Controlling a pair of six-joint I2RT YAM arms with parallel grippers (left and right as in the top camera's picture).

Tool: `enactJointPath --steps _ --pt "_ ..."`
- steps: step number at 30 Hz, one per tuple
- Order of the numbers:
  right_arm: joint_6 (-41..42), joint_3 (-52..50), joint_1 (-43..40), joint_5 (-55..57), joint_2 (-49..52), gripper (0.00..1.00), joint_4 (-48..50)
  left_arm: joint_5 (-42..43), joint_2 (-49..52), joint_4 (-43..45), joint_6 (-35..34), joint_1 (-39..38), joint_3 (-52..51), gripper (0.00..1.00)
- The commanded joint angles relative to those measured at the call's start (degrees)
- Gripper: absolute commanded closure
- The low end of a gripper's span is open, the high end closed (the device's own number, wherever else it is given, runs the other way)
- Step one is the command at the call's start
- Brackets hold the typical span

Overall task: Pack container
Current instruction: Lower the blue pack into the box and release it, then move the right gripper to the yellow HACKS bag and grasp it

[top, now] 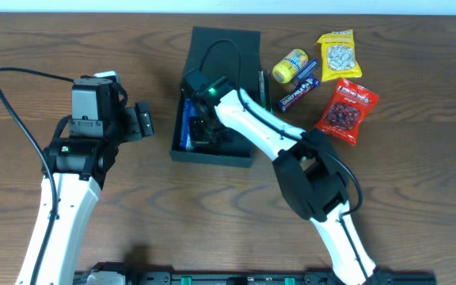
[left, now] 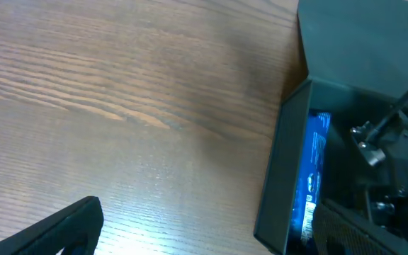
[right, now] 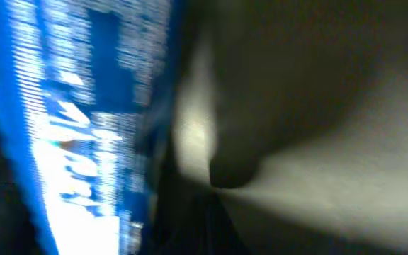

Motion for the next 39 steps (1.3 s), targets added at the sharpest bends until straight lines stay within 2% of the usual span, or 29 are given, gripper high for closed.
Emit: enactJointPath --steps 1,9,15,21,27,31,33,34,35,36,37,39 --pt "-2.9 3.3 -2.4 1.2 0.2 0.99 -2.0 0.0 -0.6 0.0 0.5 0.2 1.9 0.05" --pt "-5.3 9.7 -7.2 3.6 -7.6 0.99 -5.4 0.0 -0.5 0.0 0.5 0.2 1.8 0.05" --pt "-5.4 9.7 -14.4 15.2 -16.2 0.97 -7.5 0.0 -0.5 -0.1 0.5 0.2 1.8 0.05" --pt "-5.1 9.6 -24.5 17.0 -16.4 0.95 -8.2 0.0 -0.5 -0.1 0.5 0.2 1.8 0.05" --pt "-5.2 9.6 -30.6 17.9 -14.9 0.95 -7.5 0.0 -0.5 -0.1 0.5 0.2 1.8 0.05" --pt "-5.2 9.6 -32.5 19.1 -14.7 0.73 -6.3 0.0 -0.5 -0.2 0.5 0.2 1.8 0.05" --pt "-5.1 9.6 -33.2 19.0 -14.7 0.69 -6.3 0.0 -0.5 -0.2 0.5 0.2 1.8 0.05" --pt "-5.1 9.6 -33.4 18.7 -14.7 0.6 -6.3 0.0 -0.5 -0.2 0.5 0.2 1.8 0.05" --pt "-5.1 9.6 -33.6 18.2 -14.7 0.34 -6.2 0.0 -0.5 -0.2 0.5 0.2 1.8 0.05" --pt "-5.2 9.6 -33.6 17.9 -14.7 0.21 -5.8 0.0 -0.5 -0.2 0.5 0.2 1.8 0.05" --pt "-5.2 9.6 -33.6 18.1 -14.7 0.16 -5.4 0.0 -0.5 -0.2 0.5 0.2 1.8 0.05" --pt "-9.1 9.6 -33.4 19.0 -14.7 0.14 -1.9 0.0 -0.5 -0.2 0.5 0.2 1.8 0.05"
